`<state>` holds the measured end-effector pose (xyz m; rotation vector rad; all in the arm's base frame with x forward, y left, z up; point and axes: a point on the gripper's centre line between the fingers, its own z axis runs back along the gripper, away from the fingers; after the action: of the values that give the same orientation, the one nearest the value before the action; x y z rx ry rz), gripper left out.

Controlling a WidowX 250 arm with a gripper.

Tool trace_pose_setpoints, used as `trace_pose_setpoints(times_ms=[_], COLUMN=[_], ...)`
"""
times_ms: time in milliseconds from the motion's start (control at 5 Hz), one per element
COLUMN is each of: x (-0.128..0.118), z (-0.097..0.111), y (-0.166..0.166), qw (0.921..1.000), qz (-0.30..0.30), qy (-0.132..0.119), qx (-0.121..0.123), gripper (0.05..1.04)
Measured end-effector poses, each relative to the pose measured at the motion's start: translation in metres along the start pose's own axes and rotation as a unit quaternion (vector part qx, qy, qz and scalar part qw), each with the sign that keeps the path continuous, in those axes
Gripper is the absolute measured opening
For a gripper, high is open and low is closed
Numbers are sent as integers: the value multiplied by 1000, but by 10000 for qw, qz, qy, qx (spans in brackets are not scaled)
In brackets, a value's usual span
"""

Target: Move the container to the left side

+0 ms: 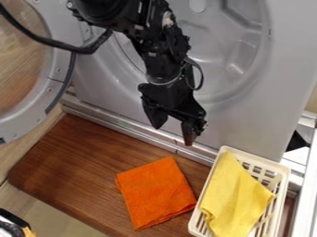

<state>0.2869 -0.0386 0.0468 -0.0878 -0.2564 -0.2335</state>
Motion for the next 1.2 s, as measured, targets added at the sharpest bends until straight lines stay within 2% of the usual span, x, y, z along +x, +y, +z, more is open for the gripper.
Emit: trace_pose_setpoints(times_ms=[200, 400, 600, 800, 1200], x=[-4, 0, 4, 6, -16], z=[-7, -15, -31, -49, -80], y=[-1, -27, -50, -71, -71], qw=[9999, 9996, 9992, 9984, 9957], qz=[65, 40, -77, -181, 108], qy=[135, 204, 235, 380, 902], qx=[-31, -177, -309, -378, -206], gripper=[999, 999, 998, 998, 998])
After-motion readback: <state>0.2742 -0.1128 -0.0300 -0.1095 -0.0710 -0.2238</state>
